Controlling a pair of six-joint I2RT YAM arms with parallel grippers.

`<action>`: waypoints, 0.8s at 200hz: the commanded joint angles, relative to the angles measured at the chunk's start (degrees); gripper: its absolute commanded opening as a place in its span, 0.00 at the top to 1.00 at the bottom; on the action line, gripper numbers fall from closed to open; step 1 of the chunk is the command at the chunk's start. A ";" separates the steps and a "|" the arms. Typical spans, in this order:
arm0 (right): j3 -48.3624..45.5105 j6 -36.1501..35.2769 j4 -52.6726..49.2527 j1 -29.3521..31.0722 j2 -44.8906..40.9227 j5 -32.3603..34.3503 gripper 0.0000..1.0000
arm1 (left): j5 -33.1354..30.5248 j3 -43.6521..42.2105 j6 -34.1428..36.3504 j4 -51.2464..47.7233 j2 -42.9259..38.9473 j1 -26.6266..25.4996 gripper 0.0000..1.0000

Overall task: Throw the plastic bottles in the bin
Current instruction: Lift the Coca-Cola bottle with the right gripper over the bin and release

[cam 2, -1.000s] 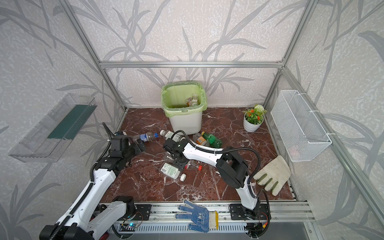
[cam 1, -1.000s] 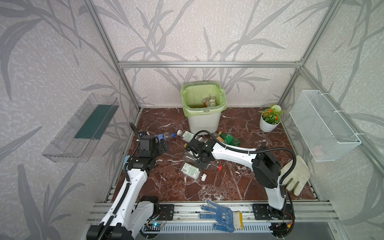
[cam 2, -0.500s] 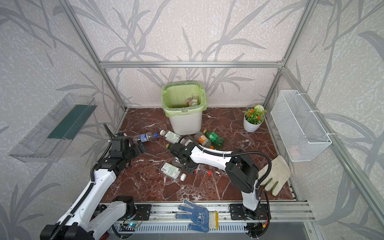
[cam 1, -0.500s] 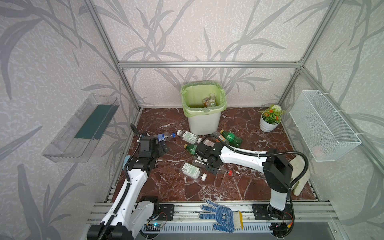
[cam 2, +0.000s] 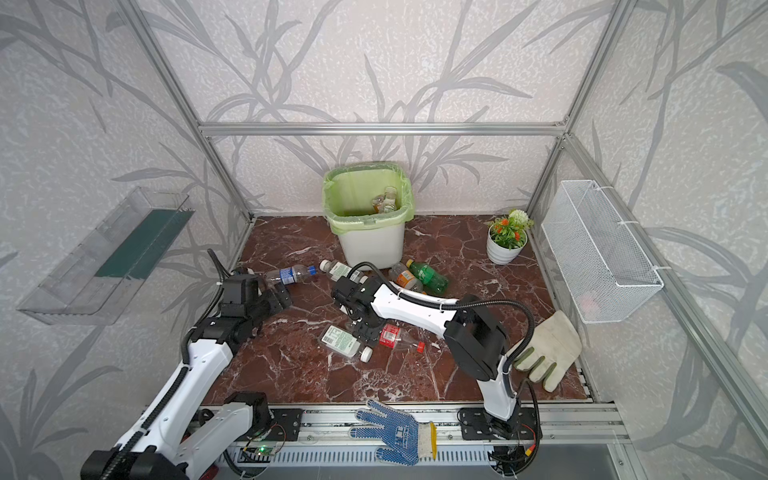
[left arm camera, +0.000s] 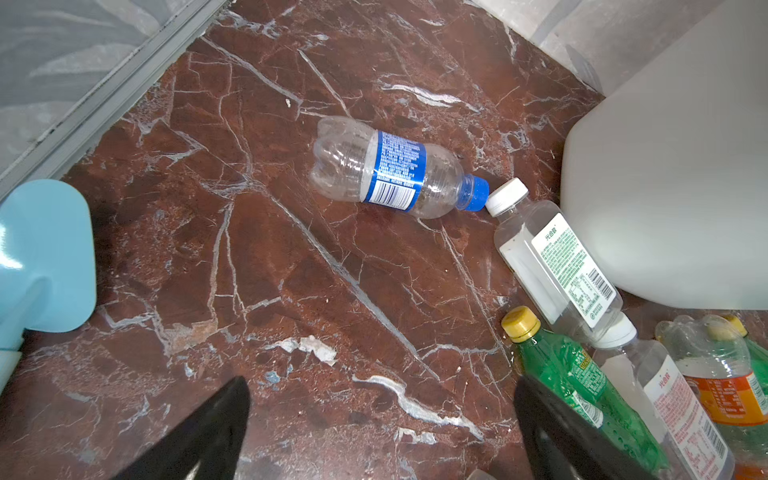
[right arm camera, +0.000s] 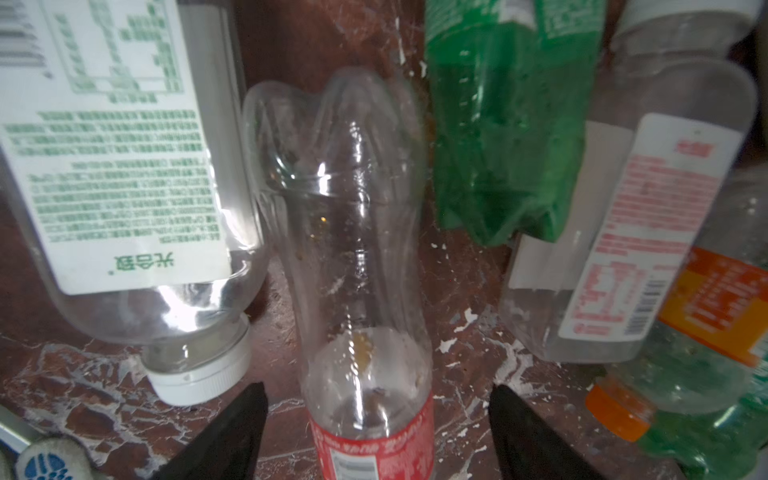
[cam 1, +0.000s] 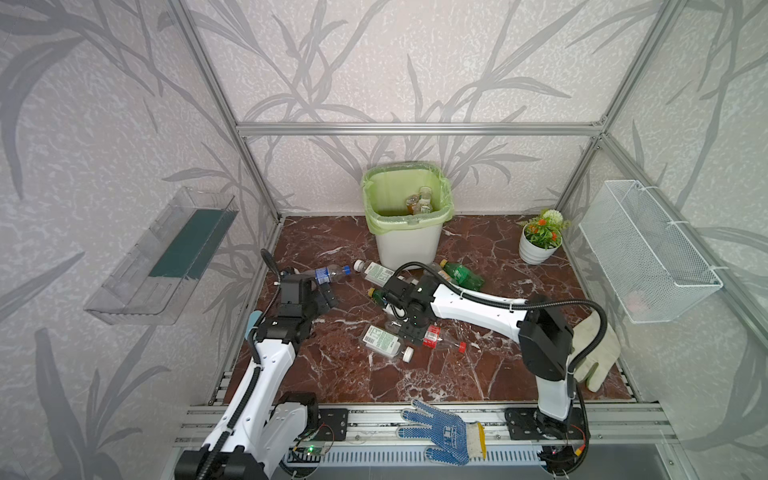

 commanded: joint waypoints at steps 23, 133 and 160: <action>2.55 -2.15 -4.36 -0.01 4.85 -1.64 0.24 | -1.03 -0.82 -0.11 -0.65 -1.10 0.51 0.01; 5.32 -1.05 -4.05 -2.35 -10.64 -4.87 0.48 | -0.72 -0.98 -0.10 -0.37 -0.64 0.80 0.01; 12.16 -2.51 -2.88 -3.28 -19.54 -1.22 0.49 | -0.60 -0.97 -0.27 -0.02 -0.52 0.86 0.01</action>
